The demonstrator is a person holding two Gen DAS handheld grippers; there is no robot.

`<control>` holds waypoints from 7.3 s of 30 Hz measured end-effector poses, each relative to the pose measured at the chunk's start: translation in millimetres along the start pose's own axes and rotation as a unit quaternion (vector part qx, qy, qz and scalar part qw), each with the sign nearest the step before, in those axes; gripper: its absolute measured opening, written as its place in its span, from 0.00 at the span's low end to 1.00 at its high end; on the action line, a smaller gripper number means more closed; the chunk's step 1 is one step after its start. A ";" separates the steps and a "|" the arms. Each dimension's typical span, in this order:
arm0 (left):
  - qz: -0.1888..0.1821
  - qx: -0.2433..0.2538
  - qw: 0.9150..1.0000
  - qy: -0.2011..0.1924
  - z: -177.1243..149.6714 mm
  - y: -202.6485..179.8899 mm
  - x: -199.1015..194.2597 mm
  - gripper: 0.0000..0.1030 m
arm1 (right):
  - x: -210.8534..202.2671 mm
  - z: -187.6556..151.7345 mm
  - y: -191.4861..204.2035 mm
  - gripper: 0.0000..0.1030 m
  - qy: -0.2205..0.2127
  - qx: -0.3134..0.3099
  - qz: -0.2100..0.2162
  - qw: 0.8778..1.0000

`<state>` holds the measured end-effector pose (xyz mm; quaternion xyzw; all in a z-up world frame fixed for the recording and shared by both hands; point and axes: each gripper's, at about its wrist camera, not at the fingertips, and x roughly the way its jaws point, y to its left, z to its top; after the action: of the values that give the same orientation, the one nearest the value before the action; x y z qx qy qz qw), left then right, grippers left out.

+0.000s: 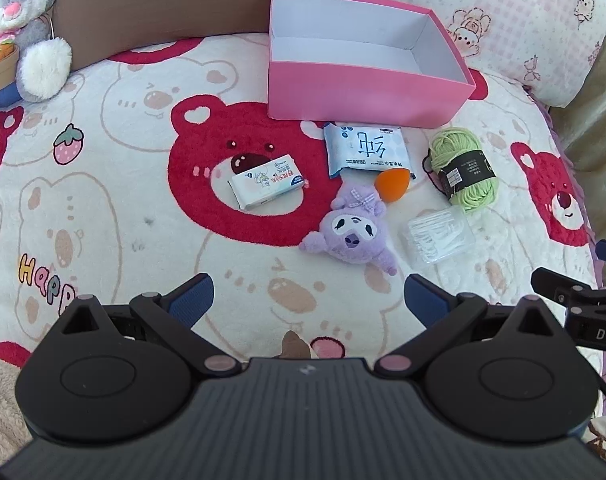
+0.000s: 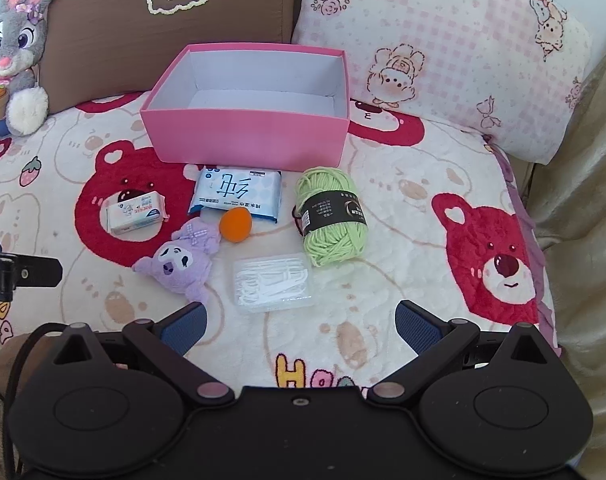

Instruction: Organize objects

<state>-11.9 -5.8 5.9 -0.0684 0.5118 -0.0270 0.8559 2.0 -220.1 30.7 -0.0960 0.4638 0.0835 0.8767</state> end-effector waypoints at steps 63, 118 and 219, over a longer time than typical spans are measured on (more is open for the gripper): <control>-0.126 -0.089 0.986 0.061 48.0 35.7 120.3 0.86 | 122.7 24.6 78.8 0.98 0.005 -0.321 0.221 0.921; -0.163 -0.225 0.954 0.112 3.9 80.5 196.5 0.45 | 183.5 18.7 100.4 0.96 0.028 -0.274 0.260 0.926; -0.190 -0.027 0.981 0.039 299.1 -29.7 221.5 0.44 | 230.8 252.6 2.7 0.85 0.026 -0.074 0.175 0.981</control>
<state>357.1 -34.2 -43.5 -0.1865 0.5235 -0.1774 0.8123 331.1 -142.1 -21.8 -0.0802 0.4884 0.2674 0.8268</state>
